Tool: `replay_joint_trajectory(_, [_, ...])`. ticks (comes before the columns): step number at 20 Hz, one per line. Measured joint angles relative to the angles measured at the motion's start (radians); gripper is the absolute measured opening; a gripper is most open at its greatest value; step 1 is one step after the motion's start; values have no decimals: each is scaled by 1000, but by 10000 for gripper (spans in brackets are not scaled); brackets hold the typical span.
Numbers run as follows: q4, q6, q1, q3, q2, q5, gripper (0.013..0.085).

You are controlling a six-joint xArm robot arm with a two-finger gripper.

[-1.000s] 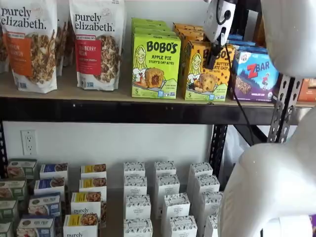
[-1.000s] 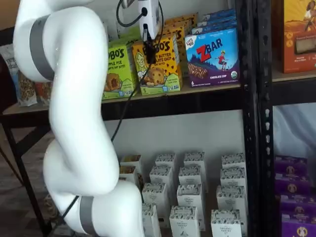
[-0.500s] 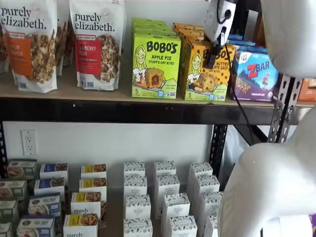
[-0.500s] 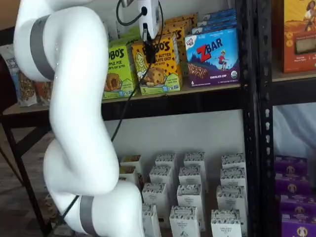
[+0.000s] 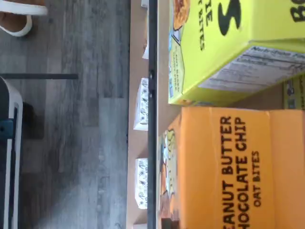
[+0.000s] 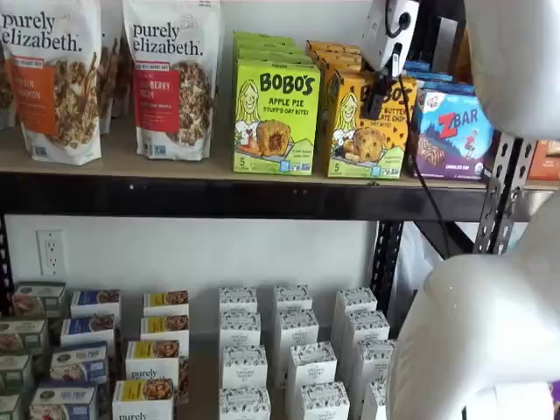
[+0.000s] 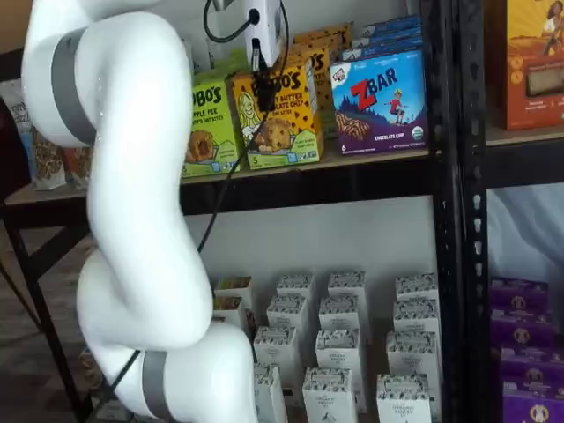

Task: Pick up the orange box on the top shelf, the fifth box from the left

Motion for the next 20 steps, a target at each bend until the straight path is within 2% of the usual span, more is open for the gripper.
replay_joint_trajectory(8, [15, 8, -1, -19, -22, 74, 290])
replay_joint_trajectory(20, [15, 13, -8, 22, -141, 164, 290])
